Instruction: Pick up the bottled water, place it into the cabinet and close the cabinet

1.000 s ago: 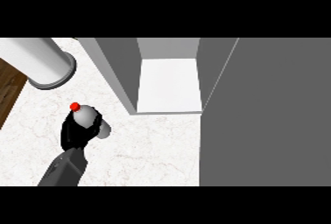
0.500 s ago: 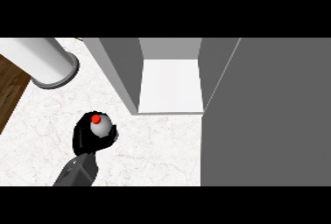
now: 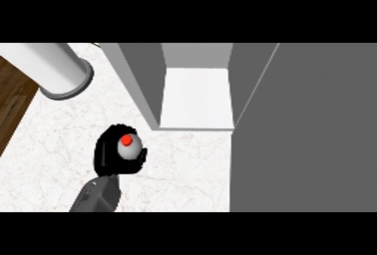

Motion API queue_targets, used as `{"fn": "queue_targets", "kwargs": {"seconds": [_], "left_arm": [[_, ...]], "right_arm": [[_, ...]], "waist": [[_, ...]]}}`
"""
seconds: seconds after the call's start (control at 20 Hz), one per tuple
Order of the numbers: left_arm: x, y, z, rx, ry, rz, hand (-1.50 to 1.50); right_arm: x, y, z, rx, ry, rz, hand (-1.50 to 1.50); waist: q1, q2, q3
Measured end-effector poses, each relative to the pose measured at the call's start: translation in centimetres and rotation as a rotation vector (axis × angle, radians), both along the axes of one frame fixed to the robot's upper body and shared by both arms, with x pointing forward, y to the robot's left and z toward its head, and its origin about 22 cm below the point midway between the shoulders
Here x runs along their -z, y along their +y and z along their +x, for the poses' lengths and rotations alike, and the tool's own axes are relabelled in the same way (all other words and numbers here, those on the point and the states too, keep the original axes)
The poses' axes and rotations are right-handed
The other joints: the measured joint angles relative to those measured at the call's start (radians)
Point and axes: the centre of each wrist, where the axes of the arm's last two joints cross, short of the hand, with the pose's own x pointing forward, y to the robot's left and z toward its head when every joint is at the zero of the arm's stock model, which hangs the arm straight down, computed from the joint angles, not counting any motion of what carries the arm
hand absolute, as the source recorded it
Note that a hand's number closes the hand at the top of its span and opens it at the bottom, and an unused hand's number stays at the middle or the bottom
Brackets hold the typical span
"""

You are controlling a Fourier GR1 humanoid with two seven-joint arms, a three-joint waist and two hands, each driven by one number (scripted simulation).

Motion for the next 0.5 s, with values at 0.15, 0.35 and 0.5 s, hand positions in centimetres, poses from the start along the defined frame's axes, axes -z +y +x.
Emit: {"fn": "queue_targets", "kwargs": {"seconds": [0.15, 0.35, 0.5], "left_arm": [[-1.7, -1.5, 0.0, 0.047, -0.018, 0.005, 1.5], [-5.2, -4.1, 0.2, 0.083, -0.055, 0.009, 1.5], [-7.8, -6.7, -0.3, 0.118, -0.069, 0.019, 1.5]], "right_arm": [[-0.1, -0.3, 0.2, -0.006, -0.002, -0.012, -1.5], [0.1, 0.0, 0.3, -0.008, -0.011, 0.004, -1.5], [0.1, -0.1, 0.7, -0.012, -0.019, 0.0, -1.5]], "waist": [[0.002, 0.0, 0.0], [0.0, -0.001, 0.0], [-0.001, 0.0, 0.0]]}}
